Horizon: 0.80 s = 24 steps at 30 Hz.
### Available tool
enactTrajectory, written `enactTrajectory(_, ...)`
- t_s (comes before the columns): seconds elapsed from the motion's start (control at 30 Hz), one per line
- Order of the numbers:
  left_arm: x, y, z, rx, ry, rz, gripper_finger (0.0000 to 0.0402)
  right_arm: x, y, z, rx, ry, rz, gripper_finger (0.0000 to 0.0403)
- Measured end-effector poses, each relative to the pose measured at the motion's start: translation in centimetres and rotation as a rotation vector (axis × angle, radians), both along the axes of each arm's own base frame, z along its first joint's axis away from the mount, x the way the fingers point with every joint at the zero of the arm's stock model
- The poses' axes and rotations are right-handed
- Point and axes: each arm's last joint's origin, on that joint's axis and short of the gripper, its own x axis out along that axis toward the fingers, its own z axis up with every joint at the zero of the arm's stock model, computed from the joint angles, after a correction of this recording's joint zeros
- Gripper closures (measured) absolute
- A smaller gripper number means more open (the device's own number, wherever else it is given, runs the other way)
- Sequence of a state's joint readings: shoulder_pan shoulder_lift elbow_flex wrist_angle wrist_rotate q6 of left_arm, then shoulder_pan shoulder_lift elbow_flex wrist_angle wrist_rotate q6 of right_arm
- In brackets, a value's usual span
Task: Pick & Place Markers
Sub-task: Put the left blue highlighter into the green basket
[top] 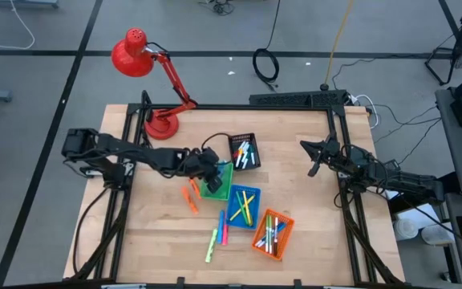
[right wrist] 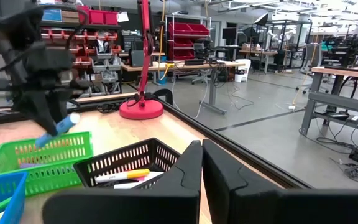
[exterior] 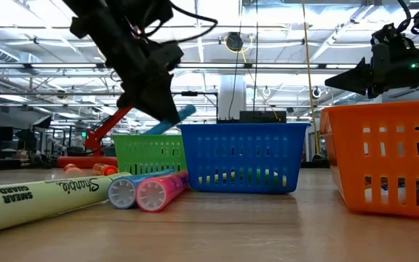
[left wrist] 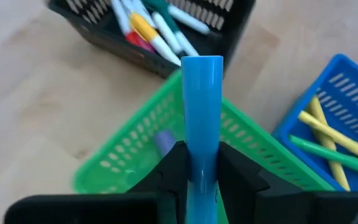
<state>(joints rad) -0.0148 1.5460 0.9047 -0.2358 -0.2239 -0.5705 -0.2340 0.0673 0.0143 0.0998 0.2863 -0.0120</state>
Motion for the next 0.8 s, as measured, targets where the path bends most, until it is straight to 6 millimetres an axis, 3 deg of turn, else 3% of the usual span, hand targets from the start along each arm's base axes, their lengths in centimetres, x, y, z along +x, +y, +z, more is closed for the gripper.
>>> enactTrajectory(0.23,1.0,0.0,-0.6,-0.023,-0.041,-0.069,0.0319,0.0,0.0,0.0,0.0,0.0,0.0,0.0403)
enactTrajectory(0.8,1.2,-0.2,-0.4,-0.066,-0.061,-0.136,0.0314,0.0,0.0,0.0,0.0,0.0,0.0,0.0403)
